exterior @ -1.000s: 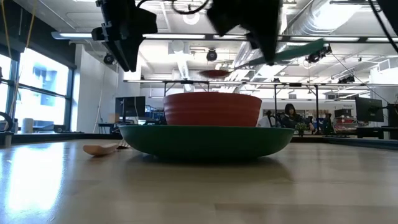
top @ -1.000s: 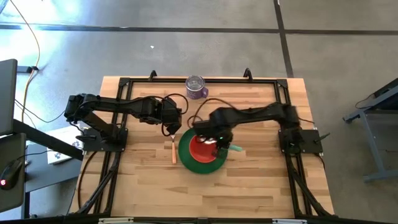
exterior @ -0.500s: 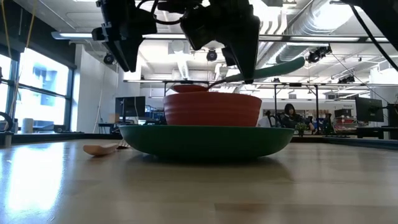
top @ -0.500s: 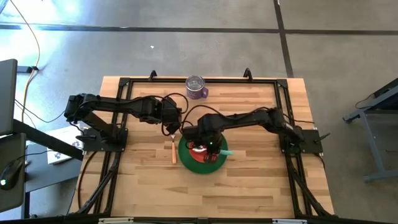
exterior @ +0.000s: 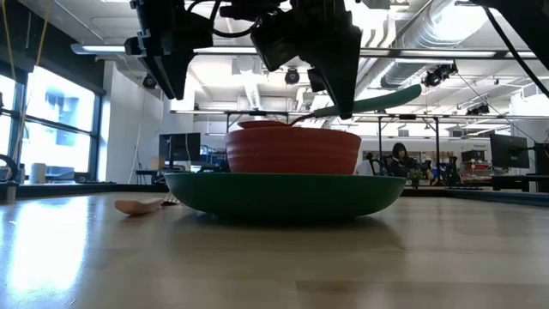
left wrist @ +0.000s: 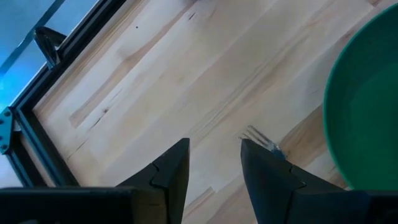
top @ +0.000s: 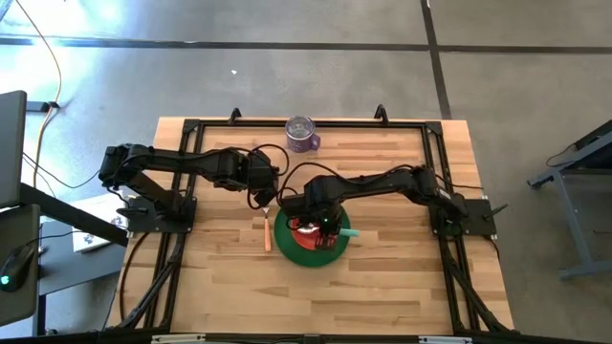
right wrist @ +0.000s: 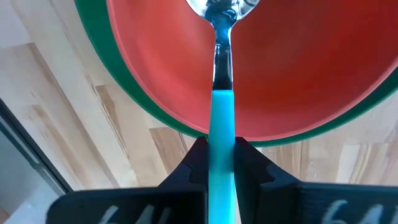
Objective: Set table place
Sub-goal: Put the blue spoon into the orange bowl on the green plate
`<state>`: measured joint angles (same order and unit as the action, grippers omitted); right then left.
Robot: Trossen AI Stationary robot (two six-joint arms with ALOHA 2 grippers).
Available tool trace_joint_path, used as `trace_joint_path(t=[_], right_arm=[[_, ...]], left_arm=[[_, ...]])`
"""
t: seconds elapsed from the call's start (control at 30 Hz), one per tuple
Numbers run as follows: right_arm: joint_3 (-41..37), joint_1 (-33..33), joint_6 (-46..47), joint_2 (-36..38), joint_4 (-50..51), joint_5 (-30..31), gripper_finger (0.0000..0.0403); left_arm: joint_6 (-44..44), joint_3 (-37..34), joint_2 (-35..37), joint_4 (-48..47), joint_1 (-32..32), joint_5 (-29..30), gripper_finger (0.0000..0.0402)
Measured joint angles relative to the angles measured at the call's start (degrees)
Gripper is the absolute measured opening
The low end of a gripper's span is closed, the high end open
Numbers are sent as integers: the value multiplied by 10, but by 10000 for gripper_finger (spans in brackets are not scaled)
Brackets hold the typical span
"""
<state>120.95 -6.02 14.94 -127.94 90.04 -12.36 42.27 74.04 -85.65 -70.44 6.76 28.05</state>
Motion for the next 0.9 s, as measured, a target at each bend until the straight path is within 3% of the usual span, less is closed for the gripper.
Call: trace_joint_path(t=[0.27, 0.6, 0.9], right_arm=[[-1, -1, 5, 10, 0, 4, 10], [-8, -4, 78, 98, -2, 43, 10], [-229, -23, 161, 205, 3, 42, 10]], left_arm=[[1, 0, 0, -4, 0, -6, 131], [6, 0, 0, 1, 0, -6, 131], [18, 0, 0, 4, 0, -7, 131]])
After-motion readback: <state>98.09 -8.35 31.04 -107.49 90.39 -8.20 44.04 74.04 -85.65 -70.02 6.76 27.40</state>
